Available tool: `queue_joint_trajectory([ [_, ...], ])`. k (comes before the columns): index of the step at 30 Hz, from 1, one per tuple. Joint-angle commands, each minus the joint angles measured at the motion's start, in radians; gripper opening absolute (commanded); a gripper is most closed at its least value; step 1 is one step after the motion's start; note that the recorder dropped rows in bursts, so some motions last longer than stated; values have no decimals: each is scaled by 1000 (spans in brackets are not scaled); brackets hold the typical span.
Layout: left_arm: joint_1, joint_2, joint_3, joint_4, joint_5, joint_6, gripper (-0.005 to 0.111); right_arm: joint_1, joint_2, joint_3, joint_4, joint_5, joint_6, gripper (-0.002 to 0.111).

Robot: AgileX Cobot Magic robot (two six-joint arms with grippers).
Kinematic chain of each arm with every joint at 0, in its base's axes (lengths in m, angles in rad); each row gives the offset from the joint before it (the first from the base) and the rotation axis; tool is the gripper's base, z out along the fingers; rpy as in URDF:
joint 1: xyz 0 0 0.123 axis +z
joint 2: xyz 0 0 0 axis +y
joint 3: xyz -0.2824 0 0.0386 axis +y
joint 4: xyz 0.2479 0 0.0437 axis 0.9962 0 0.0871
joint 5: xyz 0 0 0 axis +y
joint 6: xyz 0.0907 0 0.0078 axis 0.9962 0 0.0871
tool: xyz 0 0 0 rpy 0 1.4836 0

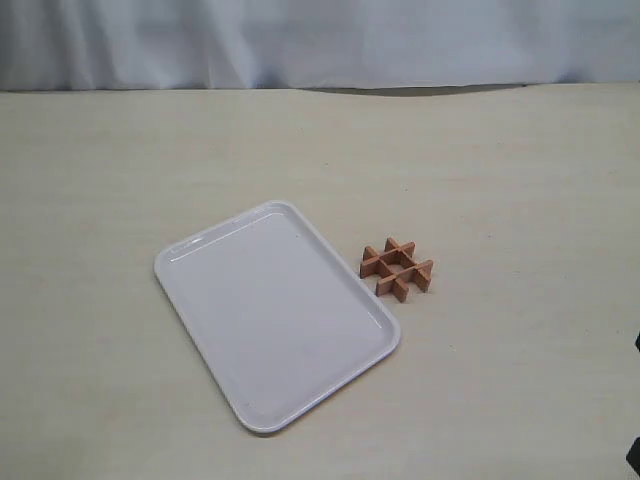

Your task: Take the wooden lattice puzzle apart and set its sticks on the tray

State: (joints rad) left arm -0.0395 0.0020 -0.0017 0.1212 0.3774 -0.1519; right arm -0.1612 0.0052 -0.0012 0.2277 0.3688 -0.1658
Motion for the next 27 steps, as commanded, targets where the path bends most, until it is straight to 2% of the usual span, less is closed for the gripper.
queue_joint_trajectory([
  [1, -8, -2, 2, 0, -17, 0, 0, 1, -5, 1, -5, -5, -7, 5],
  [22, -8, -2, 2, 0, -17, 0, 0, 1, -5, 1, -5, -7, -7, 5],
  [27, -8, -2, 2, 0, -17, 0, 0, 1, -5, 1, -30, -193, -7, 5],
])
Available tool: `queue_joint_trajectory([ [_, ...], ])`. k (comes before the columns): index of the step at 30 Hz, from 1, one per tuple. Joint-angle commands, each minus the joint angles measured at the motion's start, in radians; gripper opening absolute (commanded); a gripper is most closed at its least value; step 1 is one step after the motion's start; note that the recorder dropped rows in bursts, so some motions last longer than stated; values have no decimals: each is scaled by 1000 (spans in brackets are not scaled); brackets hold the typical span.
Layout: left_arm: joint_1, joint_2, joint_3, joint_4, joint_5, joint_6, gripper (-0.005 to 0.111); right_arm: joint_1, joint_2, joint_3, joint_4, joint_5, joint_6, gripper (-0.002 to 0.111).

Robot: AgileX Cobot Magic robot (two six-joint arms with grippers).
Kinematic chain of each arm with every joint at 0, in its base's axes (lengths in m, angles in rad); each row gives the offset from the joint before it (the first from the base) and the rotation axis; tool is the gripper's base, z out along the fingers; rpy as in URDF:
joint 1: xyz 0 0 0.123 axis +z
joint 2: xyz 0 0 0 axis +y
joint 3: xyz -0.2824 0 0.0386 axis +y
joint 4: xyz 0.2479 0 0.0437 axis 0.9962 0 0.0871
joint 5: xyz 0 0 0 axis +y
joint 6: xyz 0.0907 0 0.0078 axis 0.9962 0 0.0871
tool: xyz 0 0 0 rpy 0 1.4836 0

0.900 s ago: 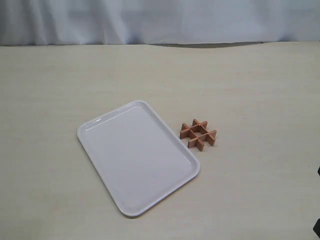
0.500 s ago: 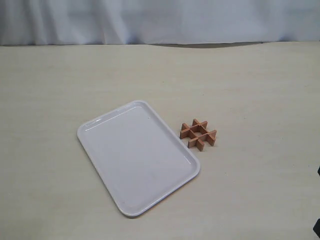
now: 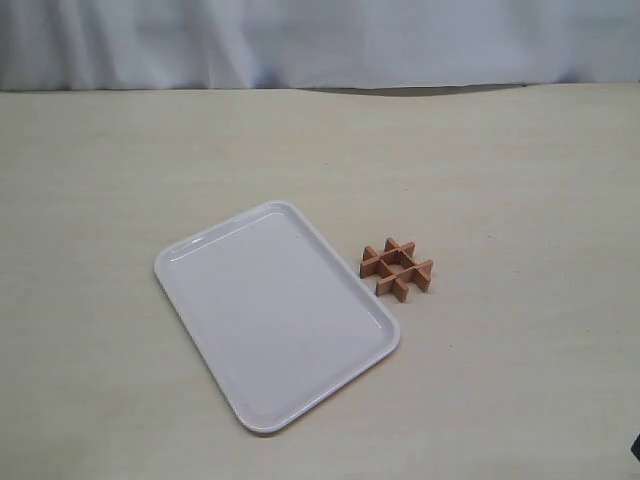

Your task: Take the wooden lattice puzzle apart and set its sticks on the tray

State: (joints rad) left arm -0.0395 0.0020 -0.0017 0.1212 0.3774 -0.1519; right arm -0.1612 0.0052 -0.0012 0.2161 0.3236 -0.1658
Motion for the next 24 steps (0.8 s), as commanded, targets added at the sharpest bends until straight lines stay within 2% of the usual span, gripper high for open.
queue_joint_trajectory([
  [1, -8, -2, 2, 0, -17, 0, 0, 1, -5, 1, -19, -176, -7, 5],
  [8, -8, -2, 2, 0, -17, 0, 0, 1, -5, 1, -19, -336, -7, 5],
  [16, -8, -2, 2, 0, -17, 0, 0, 1, -5, 1, -11, -772, 107, 5],
  [20, -8, -2, 2, 0, -17, 0, 0, 1, -5, 1, -11, -841, 374, 5],
  [24, -8, -2, 2, 0, -17, 0, 0, 1, -5, 1, -24, -764, 661, 5],
])
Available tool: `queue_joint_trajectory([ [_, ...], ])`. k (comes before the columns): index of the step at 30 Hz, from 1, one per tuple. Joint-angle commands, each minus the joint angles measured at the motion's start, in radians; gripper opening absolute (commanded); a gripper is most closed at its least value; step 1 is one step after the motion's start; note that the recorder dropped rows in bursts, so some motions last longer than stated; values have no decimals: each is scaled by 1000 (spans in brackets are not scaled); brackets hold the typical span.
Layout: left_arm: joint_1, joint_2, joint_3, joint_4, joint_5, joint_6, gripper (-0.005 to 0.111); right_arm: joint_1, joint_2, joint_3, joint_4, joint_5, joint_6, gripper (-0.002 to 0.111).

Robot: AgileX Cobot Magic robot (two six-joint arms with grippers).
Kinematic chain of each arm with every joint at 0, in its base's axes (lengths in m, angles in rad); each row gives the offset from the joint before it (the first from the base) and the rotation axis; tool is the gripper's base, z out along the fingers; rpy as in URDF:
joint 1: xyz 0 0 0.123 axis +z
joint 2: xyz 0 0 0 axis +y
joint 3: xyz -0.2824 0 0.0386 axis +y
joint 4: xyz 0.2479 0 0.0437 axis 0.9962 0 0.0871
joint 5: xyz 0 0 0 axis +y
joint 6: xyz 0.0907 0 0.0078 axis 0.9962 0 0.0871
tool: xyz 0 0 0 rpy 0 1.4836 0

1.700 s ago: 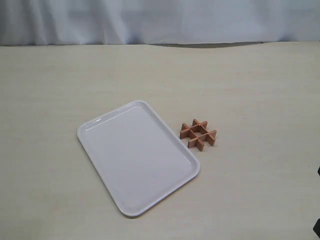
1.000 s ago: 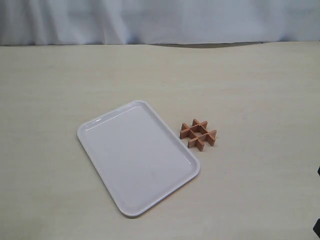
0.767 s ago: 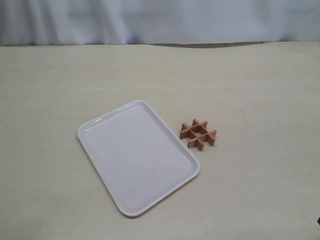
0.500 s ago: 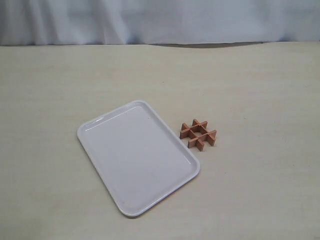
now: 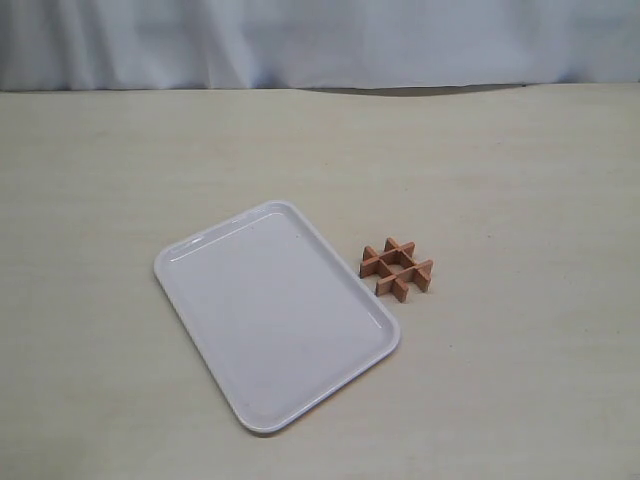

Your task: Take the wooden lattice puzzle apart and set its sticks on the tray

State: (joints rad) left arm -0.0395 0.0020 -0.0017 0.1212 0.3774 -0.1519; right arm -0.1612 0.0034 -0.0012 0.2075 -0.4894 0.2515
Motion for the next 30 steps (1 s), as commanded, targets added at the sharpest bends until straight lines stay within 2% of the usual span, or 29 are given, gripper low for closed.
queue_joint_trajectory([
  [1, -8, -2, 2, 0, -17, 0, 0, 1, -3, 1, -15, 75, 293, 5],
  [7, -8, -2, 2, 0, -17, 0, 0, 1, -3, -2, -23, 7, 400, 5],
  [13, -8, -2, 2, 0, -17, 0, 0, 1, 34, -155, -120, -2, 368, 5],
  [22, -8, -2, 2, 0, -17, 0, 0, 1, 417, -404, -261, 43, 60, 5],
  [25, -8, -2, 2, 0, -17, 0, 0, 1, 583, -484, -392, 149, -54, 5],
  [30, -8, -2, 2, 0, -17, 0, 0, 1, 882, -637, -573, 506, -174, 5],
])
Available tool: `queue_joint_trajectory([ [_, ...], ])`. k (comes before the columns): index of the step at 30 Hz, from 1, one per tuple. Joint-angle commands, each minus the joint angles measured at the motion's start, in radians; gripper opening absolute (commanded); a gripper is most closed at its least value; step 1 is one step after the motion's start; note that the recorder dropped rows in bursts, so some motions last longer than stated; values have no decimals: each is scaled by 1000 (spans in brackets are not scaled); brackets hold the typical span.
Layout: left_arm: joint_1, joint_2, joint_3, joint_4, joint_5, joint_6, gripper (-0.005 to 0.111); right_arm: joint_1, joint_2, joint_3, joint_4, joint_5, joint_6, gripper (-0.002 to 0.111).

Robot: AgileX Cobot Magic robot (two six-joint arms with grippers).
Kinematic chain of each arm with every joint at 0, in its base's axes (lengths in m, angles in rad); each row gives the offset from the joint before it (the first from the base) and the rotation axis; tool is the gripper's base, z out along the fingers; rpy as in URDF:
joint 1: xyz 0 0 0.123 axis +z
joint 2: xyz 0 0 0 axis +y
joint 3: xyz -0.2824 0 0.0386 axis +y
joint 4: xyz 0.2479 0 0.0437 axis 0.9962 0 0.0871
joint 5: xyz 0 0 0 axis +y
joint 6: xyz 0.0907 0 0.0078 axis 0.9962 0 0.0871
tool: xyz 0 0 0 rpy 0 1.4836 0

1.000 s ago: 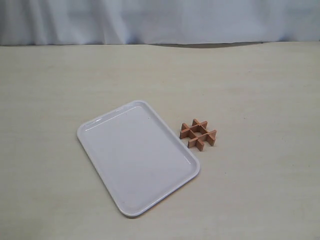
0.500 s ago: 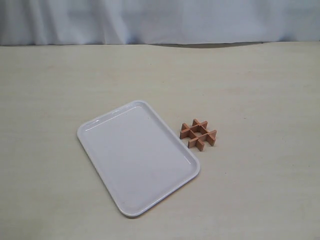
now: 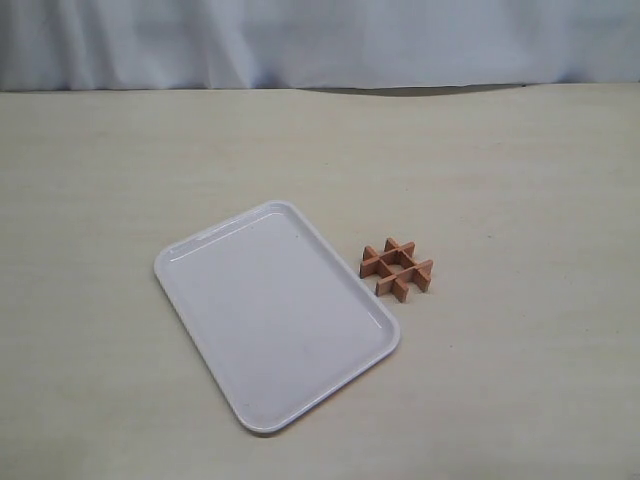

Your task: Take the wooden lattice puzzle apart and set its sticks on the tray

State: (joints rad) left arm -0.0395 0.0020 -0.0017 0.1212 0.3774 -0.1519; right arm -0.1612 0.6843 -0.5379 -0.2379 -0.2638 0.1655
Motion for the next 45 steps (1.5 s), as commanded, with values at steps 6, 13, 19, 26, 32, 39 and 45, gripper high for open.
queue_joint_trajectory([
  [6, -8, -2, 2, 0, -17, 0, 0, 1, 550, -287, -106, 627, -128, 5],
  [13, -8, -2, 2, 0, -17, 0, 0, 98, 867, -472, -110, 966, -257, 5],
  [19, -8, -2, 2, 0, -17, 0, 0, 188, 993, -484, -116, 944, -510, 5],
  [26, -8, -2, 2, 0, -17, 0, 0, 188, 1111, -484, -238, 824, -640, 19],
  [32, -8, -2, 2, 0, -17, 0, 0, 188, 1186, -484, -215, 822, -935, 26],
  [39, -8, -2, 2, 0, -17, 0, 0, 188, 1205, -486, -37, 727, -1245, 26],
  [45, -8, -2, 2, 0, -17, 0, 0, 223, 1249, -486, 27, 672, -1409, 26],
])
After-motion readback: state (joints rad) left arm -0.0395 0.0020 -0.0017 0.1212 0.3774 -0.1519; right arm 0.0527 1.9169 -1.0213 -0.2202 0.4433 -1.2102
